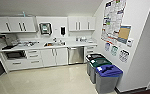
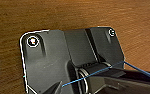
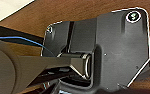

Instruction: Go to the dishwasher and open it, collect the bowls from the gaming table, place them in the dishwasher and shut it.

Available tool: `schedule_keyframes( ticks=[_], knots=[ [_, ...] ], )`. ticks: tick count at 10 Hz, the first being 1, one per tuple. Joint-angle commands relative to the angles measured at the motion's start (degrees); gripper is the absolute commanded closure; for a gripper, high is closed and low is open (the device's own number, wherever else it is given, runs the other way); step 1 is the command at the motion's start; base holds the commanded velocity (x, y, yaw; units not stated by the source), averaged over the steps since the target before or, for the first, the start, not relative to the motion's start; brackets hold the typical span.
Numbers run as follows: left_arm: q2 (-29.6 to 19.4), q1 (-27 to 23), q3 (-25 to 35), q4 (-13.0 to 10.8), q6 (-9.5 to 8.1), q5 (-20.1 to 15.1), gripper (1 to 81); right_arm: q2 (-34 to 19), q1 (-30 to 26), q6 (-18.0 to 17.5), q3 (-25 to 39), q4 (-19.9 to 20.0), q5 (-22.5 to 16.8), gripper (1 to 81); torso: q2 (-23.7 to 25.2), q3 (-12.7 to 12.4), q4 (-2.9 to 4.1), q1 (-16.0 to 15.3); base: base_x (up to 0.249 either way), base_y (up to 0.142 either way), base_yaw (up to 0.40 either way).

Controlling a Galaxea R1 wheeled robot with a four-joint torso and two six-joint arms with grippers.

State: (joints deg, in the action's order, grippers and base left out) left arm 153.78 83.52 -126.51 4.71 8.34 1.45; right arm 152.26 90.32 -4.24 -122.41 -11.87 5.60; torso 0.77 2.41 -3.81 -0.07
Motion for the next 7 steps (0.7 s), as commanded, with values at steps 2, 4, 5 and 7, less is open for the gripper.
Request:
schedule_keyframes(
  ticks=[2, 4, 5, 7],
  knots=[
    [-1.37, -2.79, 0.74, -0.4, 0.27, -3.12, 1.0, -1.06, -2.29, 0.29, 0.78, -0.69, -2.7, 1.0, 0.0, 0.0, 0.0, -0.02, 0.129, 0.0, 0.0],
    [-1.28, -2.79, 0.65, -0.4, 0.27, -3.12, 1.0, -1.06, -2.28, 0.29, 0.86, -0.69, -2.7, 1.0, 0.0, 0.0, 0.0, -0.02, 0.129, 0.0, 0.0],
    [-1.37, -2.79, 0.74, -0.4, 0.27, -3.12, 1.0, -1.06, -2.29, 0.2, 0.78, -0.69, -2.7, 1.0, 0.0, 0.0, 0.0, 0.0, 0.129, 0.0, 0.0],
    [-1.37, -2.79, 0.65, -0.4, 0.27, -3.12, 1.0, -1.06, -2.29, 0.2, 0.95, -0.69, -2.7, 1.0, 0.0, 0.0, 0.0, -0.02, 0.129, 0.0, 0.0]
  ],
)
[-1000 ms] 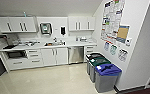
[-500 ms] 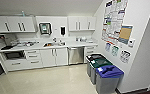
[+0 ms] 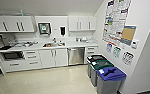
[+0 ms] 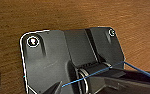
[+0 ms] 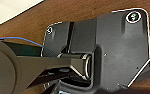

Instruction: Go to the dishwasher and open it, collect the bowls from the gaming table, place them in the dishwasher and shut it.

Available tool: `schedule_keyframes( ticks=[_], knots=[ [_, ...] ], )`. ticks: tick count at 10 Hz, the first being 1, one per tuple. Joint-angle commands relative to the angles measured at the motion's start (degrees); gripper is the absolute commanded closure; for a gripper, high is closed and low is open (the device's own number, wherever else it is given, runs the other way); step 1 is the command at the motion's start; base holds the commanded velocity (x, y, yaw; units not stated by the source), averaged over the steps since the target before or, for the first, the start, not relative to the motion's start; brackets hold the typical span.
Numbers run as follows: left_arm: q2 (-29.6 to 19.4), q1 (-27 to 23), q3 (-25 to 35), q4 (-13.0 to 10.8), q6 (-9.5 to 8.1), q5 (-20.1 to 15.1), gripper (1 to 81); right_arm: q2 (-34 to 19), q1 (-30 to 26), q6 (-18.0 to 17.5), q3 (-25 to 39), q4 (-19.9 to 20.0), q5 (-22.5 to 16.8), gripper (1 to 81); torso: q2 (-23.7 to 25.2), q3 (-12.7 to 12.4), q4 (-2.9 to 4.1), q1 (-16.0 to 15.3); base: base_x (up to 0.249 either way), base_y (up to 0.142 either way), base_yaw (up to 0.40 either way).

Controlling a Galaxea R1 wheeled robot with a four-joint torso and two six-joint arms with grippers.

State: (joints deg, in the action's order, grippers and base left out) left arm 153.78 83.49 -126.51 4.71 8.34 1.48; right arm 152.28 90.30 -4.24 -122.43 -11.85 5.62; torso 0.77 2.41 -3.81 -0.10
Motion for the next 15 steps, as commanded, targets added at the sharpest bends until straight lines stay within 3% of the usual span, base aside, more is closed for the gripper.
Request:
schedule_keyframes(
  ticks=[1, 15],
  knots=[
    [-1.37, -2.76, 0.65, -0.4, 0.27, -3.15, 1.0, -1.08, -2.26, 0.29, 0.98, -0.72, -2.72, 1.0, 0.0, 0.0, 0.0, 0.0, 0.129, 0.0, 0.0],
    [-1.46, -2.76, 0.74, -0.4, 0.27, -3.23, 1.0, -1.08, -2.26, 0.29, 1.06, -0.72, -2.72, 1.0, -0.02, 0.0, 0.0, -0.02, 0.11, 0.0, 0.0]
  ],
)
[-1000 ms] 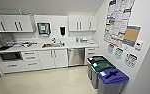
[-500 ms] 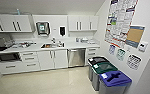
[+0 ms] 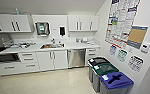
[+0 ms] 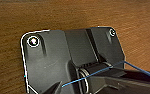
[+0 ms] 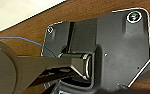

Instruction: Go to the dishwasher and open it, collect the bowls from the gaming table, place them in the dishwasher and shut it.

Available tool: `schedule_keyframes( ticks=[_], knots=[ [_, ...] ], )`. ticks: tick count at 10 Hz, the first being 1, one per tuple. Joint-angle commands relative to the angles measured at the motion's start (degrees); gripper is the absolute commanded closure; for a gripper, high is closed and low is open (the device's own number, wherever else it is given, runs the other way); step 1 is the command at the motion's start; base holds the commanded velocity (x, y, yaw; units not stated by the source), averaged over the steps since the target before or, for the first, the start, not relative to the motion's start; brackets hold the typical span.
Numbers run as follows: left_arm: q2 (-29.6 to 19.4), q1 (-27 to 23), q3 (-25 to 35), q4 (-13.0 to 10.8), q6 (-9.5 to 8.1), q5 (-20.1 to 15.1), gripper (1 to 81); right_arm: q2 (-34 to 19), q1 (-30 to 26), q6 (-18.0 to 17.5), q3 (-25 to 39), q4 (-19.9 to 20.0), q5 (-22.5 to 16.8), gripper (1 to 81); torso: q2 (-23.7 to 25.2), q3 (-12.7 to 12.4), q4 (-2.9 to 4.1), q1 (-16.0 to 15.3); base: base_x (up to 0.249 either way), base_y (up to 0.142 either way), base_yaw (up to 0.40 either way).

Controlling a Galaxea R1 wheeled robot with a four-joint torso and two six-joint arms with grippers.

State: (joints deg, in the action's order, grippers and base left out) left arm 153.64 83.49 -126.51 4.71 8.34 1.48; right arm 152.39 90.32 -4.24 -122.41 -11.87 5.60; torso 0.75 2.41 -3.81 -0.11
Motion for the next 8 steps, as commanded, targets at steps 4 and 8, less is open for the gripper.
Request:
schedule_keyframes(
  ticks=[4, 8],
  knots=[
    [-1.4, -2.76, 0.74, -0.4, 0.27, -3.23, 1.0, -1.19, -2.29, 0.29, 1.04, -0.69, -2.7, 1.0, 0.0, 0.0, 0.0, 0.02, 0.083, 0.0, 0.0],
    [-1.4, -2.76, 0.74, -0.4, 0.27, -3.23, 1.0, -1.19, -2.29, 0.29, 1.04, -0.69, -2.7, 1.0, 0.0, 0.0, 0.0, 0.02, 0.078, 0.0, 0.0]
  ],
)
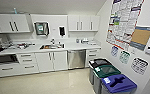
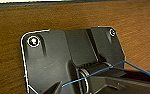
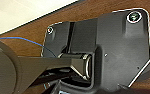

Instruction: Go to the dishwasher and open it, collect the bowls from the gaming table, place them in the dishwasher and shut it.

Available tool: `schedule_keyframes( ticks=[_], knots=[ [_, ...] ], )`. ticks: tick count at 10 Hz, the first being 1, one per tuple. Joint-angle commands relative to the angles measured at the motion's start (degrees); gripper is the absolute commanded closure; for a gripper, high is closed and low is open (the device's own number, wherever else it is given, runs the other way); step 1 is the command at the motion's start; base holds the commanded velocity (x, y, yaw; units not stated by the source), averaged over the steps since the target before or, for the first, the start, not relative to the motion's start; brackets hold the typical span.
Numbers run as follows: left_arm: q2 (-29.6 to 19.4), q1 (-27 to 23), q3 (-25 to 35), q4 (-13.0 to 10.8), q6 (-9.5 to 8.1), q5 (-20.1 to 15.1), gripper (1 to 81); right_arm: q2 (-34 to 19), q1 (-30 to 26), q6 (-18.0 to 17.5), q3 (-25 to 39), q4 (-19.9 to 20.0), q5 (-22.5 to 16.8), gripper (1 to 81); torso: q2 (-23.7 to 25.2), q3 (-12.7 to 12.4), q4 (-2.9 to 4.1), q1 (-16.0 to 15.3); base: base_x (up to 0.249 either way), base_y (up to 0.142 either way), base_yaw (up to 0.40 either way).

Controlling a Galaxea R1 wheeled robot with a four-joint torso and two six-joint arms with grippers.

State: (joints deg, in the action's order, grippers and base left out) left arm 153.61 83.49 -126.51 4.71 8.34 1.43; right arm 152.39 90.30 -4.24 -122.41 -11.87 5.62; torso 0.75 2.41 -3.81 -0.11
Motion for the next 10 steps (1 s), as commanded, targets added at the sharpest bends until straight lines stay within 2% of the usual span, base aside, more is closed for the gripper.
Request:
schedule_keyframes(
  ticks=[1, 10],
  knots=[
    [-1.37, -2.76, 0.74, -0.4, 0.27, -3.18, 1.0, -1.19, -2.26, 0.29, 0.95, -0.69, -2.72, 1.0, 0.0, 0.0, 0.0, 0.0, 0.077, 0.0, 0.0],
    [-1.46, -2.76, 0.74, -0.4, 0.27, -3.1, 1.0, -1.19, -2.53, 0.29, 0.95, -0.69, -2.72, 1.0, -0.02, 0.0, 0.0, 0.0, 0.074, 0.0, 0.0]
  ],
)
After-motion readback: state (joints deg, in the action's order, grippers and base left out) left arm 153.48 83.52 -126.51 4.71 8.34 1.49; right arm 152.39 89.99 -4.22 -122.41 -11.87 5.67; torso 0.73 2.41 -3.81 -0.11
